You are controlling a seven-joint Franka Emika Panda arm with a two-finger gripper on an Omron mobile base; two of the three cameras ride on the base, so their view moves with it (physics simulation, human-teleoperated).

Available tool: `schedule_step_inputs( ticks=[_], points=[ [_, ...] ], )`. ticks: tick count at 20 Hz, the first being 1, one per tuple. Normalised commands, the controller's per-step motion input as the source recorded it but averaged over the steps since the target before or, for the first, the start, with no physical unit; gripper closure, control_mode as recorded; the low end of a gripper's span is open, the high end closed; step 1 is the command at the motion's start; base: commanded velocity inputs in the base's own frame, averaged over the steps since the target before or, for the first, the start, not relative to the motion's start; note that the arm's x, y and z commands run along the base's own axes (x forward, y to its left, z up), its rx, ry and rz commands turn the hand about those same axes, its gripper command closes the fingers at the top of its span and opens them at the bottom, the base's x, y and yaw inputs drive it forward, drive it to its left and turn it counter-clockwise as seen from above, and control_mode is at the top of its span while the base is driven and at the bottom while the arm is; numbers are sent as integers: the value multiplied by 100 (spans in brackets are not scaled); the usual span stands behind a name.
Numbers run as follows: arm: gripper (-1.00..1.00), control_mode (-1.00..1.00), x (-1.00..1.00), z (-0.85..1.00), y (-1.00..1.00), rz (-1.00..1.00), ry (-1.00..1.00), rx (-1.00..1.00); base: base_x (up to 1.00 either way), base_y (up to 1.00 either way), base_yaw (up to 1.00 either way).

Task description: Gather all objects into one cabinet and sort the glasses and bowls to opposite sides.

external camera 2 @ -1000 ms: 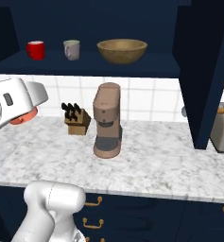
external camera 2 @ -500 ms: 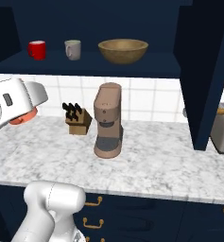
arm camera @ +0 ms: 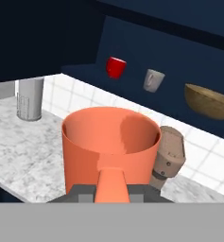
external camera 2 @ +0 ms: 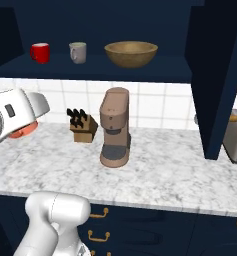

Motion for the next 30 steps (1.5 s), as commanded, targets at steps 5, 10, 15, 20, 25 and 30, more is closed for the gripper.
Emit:
schedule_step_inputs(
  ticks=[5,10,15,20,25,30],
  points=[
    [100,-100,3,-6,3,2,0,0,0,0,0],
    [100,-100,36,46,93,-8,-11,9,0,0,0],
    [100,-100,75,49,46,-8,0,1,0,0,0],
    [100,-100,99,-44,-9,3,0,12,0,0,0],
    [100,-100,17,-8,11,-2,-1,5,0,0,0],
    [100,-100,28,3,26,-13,1,4,0,0,0]
  ],
)
